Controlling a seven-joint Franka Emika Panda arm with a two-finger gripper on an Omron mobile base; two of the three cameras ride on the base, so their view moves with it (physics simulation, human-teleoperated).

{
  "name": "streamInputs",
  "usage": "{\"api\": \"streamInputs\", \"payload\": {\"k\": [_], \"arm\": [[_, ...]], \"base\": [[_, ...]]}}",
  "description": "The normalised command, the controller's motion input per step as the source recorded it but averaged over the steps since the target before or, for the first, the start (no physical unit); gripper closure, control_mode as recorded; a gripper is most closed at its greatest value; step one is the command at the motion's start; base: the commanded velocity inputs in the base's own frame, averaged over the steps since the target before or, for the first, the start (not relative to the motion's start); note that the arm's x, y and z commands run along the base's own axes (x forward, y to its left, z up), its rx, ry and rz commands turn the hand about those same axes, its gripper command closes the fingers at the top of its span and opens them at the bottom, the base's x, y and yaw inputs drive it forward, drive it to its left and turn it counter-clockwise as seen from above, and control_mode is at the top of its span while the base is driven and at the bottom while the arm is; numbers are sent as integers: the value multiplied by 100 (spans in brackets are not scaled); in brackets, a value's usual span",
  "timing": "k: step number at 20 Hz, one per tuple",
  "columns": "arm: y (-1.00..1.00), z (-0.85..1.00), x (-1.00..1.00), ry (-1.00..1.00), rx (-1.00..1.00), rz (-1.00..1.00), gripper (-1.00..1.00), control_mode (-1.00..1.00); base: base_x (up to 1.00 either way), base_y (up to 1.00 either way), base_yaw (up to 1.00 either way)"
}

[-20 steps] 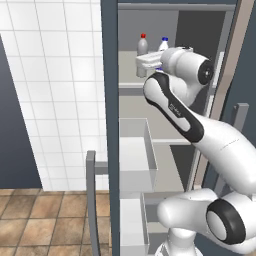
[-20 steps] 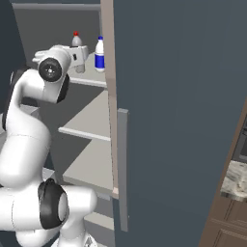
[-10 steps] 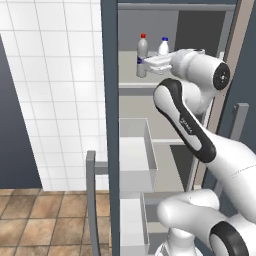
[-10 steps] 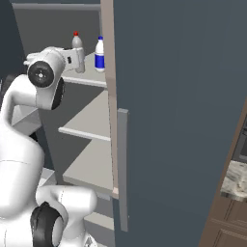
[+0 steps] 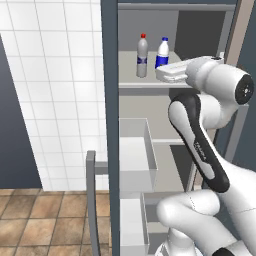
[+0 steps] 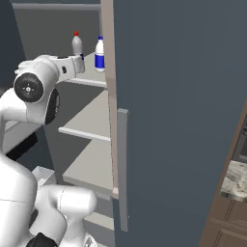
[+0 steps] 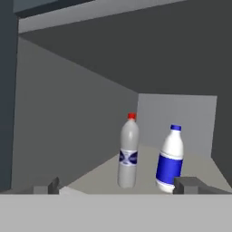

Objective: Take the bottled waters from the counter and place them in the freezer to freeze. Close the freezer door after placing the bottles.

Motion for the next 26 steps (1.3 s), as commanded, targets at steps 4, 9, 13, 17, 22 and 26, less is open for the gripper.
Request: {"api": "streamInputs", "payload": {"k": [4,9,13,17,22,26], "arm": [[-9,0,-48,10,-4,-4,-100,-100],[-11,0,-49,11,-3,-5,-100,-100],[-19,0,-48,13,-2,-2,-100,-100],[-24,-4,-53,12,-3,-4,-100,-100],[-22,-2,-54,14,-6,-8,-100,-100],[-9,-13,-40,21,-11,-13,-100,-100]], "base": [[0,0,0],[0,0,0],[0,0,0],[0,0,0],[0,0,0],[0,0,0]]}}
